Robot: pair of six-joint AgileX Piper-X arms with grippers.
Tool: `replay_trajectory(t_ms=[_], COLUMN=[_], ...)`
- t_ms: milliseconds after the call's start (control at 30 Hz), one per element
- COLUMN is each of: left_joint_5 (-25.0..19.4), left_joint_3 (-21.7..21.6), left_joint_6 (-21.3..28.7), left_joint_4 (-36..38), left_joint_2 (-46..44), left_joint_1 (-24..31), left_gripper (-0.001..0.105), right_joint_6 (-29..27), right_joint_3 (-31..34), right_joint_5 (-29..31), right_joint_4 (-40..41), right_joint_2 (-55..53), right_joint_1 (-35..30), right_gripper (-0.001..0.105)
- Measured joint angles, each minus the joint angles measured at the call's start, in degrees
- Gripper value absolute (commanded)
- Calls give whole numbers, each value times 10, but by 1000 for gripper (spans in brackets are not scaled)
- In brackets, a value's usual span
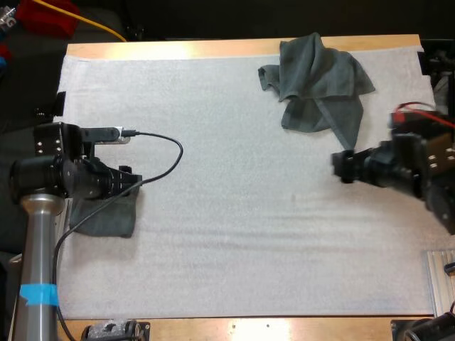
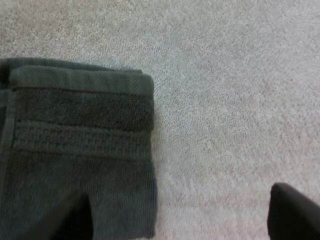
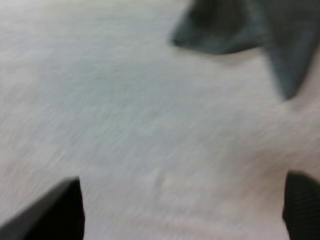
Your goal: Pick towel from pile, fold and stack
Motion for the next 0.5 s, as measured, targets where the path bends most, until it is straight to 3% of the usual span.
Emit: replay_trajectory(t_ms=[267,500], left_joint_5=[0,-10], left_joint_3=[0,0], left_joint_6=[-4,-4], left_joint_4=[0,-3], left_joint_2=[-61,-104], left_joint_1=[-6,-59], left_gripper=[69,69], right_joint_6=[-56,-70], right_joint_3=[0,0], right_joint_5=[18,22], right_joint_4=[25,28], right_joint_2=[-63,-130], right_joint_1=[-142,-228], right_gripper=[78,78])
